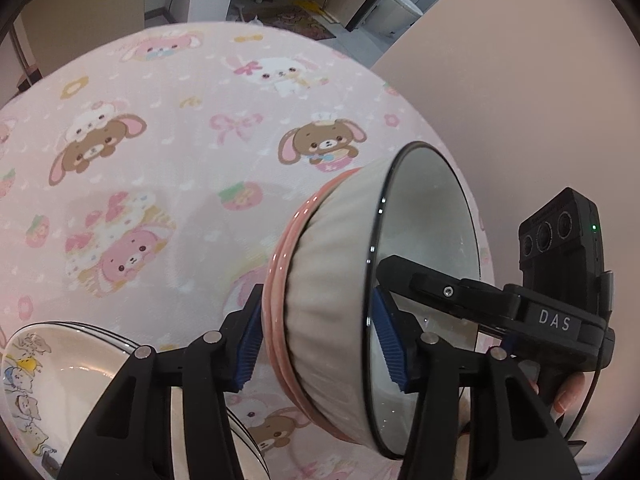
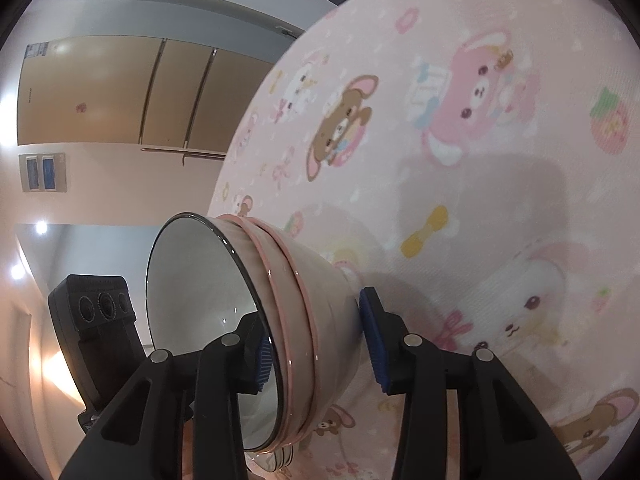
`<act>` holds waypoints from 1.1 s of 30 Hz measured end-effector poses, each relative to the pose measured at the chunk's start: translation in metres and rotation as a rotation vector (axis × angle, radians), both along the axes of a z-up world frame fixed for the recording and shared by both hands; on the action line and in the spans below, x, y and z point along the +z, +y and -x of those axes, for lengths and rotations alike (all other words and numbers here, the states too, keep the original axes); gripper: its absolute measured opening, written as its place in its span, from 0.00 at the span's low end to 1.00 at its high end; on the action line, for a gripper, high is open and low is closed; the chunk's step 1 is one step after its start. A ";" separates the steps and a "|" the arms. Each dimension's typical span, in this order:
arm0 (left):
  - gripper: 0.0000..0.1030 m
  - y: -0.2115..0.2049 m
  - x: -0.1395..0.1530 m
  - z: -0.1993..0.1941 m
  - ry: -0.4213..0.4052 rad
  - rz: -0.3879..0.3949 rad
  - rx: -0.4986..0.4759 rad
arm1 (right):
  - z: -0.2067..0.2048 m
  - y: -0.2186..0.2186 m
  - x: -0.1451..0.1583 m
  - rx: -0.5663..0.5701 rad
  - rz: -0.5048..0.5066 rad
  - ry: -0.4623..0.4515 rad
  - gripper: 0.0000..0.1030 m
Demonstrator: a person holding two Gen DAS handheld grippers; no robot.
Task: Organize plates and bowls
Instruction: 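Lift the bowl stack with both grippers and carry it over the plate stack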
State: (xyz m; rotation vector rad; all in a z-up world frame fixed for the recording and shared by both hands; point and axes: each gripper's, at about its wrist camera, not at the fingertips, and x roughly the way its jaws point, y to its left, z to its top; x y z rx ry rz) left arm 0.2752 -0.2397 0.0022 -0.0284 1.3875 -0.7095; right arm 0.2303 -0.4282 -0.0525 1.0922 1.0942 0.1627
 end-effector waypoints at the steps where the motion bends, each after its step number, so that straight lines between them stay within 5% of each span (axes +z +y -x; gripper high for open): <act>1: 0.49 0.001 0.005 0.002 -0.010 0.006 -0.001 | 0.001 -0.001 0.004 0.001 0.000 -0.006 0.41; 14: 0.49 0.028 0.049 0.018 -0.072 0.046 0.057 | 0.002 0.024 0.055 0.051 0.037 -0.095 0.41; 33: 0.49 0.139 0.059 0.041 -0.100 0.028 0.208 | -0.014 0.134 0.059 0.237 0.057 -0.110 0.41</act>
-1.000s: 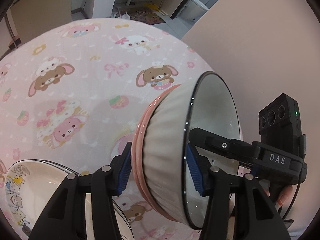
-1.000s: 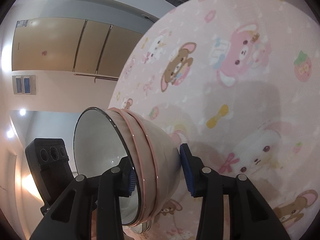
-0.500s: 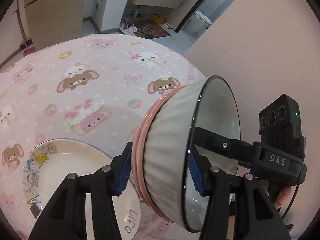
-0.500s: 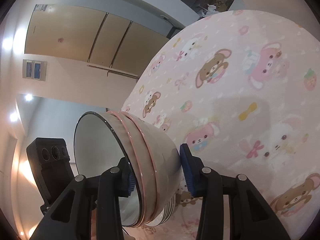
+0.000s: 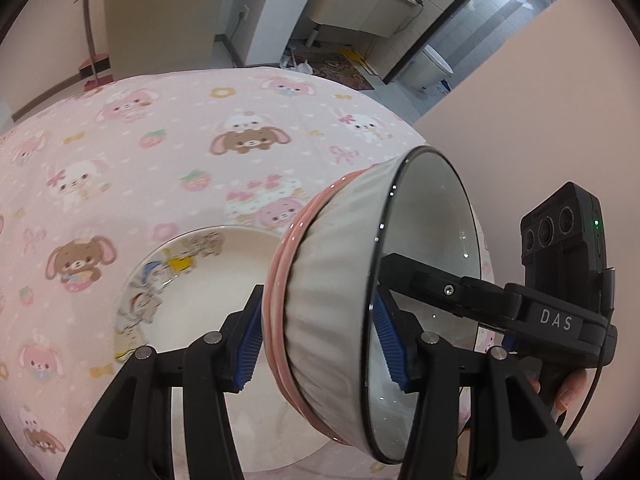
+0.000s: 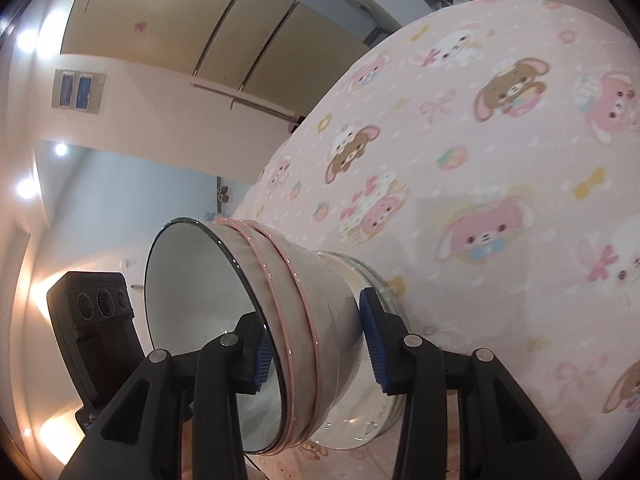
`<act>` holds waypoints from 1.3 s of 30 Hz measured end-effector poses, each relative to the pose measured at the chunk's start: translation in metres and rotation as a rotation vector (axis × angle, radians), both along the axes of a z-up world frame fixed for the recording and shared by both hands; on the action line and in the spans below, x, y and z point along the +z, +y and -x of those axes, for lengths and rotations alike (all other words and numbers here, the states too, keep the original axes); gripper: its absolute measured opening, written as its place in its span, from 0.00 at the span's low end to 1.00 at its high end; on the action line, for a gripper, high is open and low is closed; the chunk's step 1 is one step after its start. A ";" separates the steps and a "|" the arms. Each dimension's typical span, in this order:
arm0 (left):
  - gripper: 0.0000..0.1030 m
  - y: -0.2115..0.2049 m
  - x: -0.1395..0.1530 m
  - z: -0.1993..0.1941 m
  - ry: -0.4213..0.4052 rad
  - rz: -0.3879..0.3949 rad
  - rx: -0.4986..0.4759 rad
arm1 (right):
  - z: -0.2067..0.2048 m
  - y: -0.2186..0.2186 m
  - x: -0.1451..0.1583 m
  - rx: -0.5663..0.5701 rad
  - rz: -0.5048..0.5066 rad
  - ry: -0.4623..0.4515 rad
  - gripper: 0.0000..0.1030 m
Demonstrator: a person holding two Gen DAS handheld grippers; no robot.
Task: Organize plates and bowls
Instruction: 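Lift the bowl stack with both grippers and carry it over the plate stack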
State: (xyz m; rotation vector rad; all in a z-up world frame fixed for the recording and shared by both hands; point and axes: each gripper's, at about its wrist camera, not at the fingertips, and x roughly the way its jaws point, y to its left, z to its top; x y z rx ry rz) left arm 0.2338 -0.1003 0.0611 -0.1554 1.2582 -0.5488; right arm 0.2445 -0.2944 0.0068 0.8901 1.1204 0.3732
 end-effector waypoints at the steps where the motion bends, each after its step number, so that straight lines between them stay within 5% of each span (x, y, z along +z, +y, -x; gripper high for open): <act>1: 0.49 0.008 -0.001 0.001 0.003 0.003 0.010 | -0.001 0.006 -0.001 0.011 0.001 0.002 0.41; 13: 0.49 0.064 -0.023 0.009 0.044 0.015 0.073 | -0.007 0.065 -0.018 0.098 0.014 0.043 0.41; 39: 0.49 0.069 -0.062 0.001 0.136 0.039 0.054 | -0.007 0.073 -0.046 0.094 0.073 0.116 0.41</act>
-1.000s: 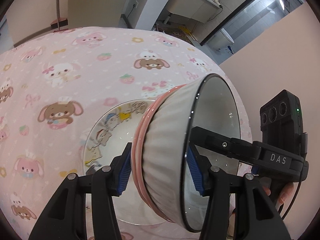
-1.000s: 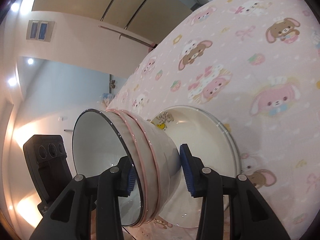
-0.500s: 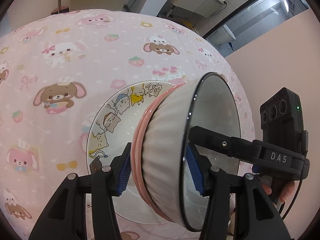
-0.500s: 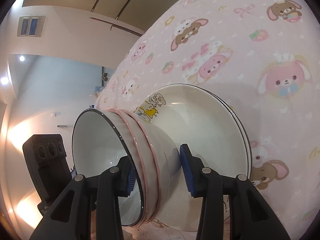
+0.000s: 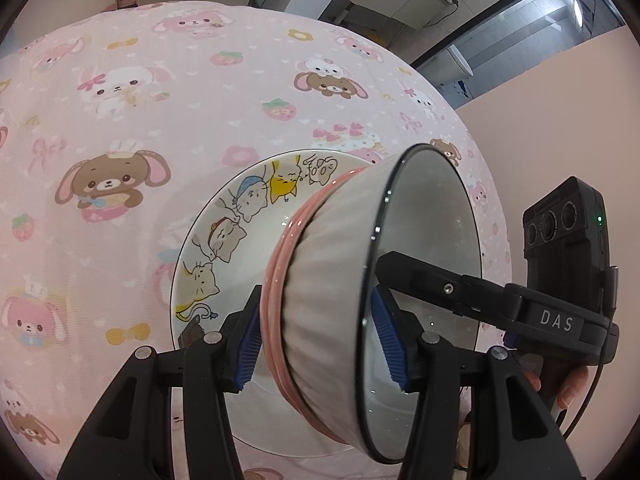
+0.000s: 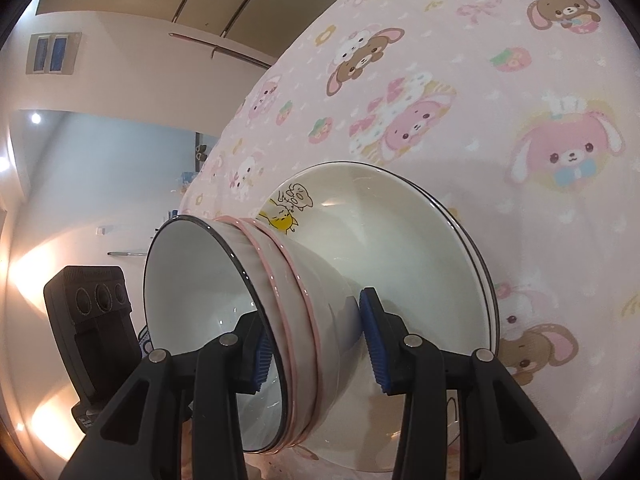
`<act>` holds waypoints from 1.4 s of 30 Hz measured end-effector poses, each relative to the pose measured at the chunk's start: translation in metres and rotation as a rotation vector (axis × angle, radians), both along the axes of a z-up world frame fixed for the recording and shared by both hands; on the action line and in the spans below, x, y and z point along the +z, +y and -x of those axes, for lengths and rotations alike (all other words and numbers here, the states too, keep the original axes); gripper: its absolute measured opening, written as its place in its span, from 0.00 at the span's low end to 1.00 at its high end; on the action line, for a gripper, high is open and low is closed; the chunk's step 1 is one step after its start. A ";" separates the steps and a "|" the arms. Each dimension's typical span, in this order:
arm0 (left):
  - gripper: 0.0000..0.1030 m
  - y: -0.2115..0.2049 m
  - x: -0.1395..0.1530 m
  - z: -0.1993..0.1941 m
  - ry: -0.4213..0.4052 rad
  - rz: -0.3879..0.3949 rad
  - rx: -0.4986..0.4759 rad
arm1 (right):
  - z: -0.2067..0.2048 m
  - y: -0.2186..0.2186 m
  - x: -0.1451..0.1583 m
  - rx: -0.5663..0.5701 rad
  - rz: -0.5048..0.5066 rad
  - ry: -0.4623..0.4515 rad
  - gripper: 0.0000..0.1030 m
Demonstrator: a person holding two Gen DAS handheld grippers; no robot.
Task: Organize plates and bowls
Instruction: 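Lift the bowl stack with both grippers and carry it over the plate stack, then lower the bowl stack onto the plate stack with both grippers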
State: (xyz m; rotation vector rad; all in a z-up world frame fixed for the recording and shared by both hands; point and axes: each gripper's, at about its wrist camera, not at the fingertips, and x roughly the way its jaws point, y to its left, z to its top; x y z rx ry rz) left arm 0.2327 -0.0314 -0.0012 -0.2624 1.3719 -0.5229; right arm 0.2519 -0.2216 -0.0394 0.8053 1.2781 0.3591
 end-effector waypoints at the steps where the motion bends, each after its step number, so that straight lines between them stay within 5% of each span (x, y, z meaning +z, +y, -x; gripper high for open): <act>1: 0.49 0.001 -0.001 0.000 0.001 -0.002 -0.002 | 0.000 0.001 -0.001 0.003 0.004 0.000 0.41; 14: 0.49 0.005 -0.004 0.000 -0.022 0.005 -0.046 | -0.003 0.005 -0.004 0.028 0.015 -0.001 0.43; 17: 0.49 0.003 -0.003 0.001 -0.039 0.002 -0.063 | -0.004 0.010 0.004 0.062 0.078 -0.024 0.43; 22: 0.68 0.005 0.006 -0.002 -0.096 -0.020 -0.048 | 0.004 0.030 0.045 0.069 0.330 -0.225 0.43; 27: 0.76 0.018 0.019 -0.003 -0.159 -0.051 0.016 | 0.005 0.022 0.060 0.075 0.324 -0.246 0.45; 42: 0.77 0.038 0.073 0.038 -0.412 -0.130 0.116 | 0.038 0.015 0.090 0.079 0.337 -0.357 0.45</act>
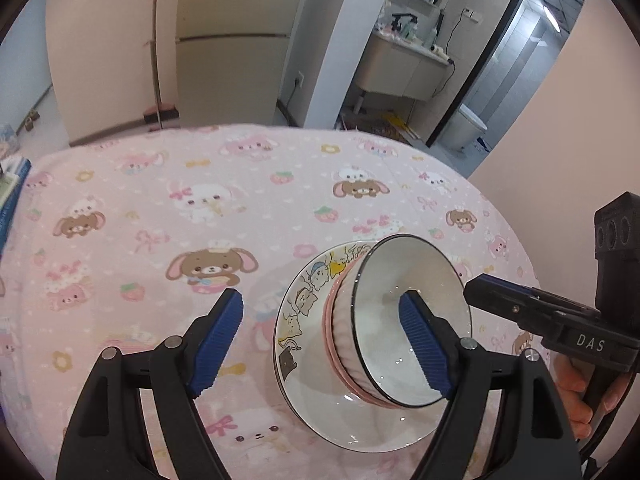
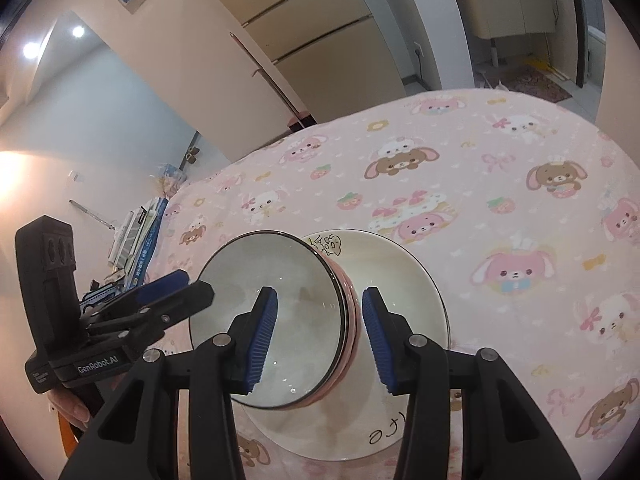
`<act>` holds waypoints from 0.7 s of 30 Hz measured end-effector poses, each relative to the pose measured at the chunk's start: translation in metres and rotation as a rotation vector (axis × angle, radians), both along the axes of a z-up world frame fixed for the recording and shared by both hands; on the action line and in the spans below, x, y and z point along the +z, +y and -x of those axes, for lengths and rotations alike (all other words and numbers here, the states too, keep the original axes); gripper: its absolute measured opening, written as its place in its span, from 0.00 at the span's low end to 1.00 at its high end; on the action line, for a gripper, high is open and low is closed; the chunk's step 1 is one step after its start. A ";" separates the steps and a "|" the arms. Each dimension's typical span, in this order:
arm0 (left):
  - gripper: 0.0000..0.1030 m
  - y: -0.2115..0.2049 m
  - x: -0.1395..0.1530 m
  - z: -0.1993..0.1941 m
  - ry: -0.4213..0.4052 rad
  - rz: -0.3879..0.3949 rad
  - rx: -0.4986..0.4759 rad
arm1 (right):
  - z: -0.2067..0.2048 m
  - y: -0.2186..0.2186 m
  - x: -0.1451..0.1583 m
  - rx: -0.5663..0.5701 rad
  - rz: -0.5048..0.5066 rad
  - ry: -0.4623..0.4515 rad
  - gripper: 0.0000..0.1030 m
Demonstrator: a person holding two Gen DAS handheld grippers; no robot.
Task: Organize plates and bowls
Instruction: 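Lower the bowl stack onto the plate stack with both grippers, then open both grippers and pull them back from the stacked dishes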
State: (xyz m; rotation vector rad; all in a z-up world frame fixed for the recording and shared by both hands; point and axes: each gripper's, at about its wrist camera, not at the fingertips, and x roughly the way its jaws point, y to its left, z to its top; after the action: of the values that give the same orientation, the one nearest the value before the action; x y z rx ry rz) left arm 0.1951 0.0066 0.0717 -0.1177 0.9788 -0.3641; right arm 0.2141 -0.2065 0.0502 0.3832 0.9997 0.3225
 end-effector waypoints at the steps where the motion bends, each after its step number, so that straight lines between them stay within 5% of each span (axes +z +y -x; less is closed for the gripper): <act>1: 0.77 0.000 0.003 0.005 -0.011 -0.009 -0.005 | 0.003 -0.001 0.003 -0.003 0.006 -0.013 0.45; 7: 0.77 0.007 0.020 0.044 -0.114 -0.003 0.033 | 0.032 -0.007 0.031 -0.018 0.073 -0.134 0.45; 16: 0.77 0.013 0.031 0.127 -0.413 -0.052 0.160 | 0.114 -0.006 0.049 -0.042 0.182 -0.440 0.56; 21: 1.00 0.018 0.021 0.172 -0.546 -0.033 0.226 | 0.153 -0.006 0.036 -0.018 0.196 -0.521 0.66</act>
State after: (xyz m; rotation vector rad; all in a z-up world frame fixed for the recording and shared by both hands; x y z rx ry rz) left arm 0.0232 0.0244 0.0932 -0.0910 0.4253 -0.1564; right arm 0.0611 -0.2121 0.0859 0.1170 0.5103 0.2850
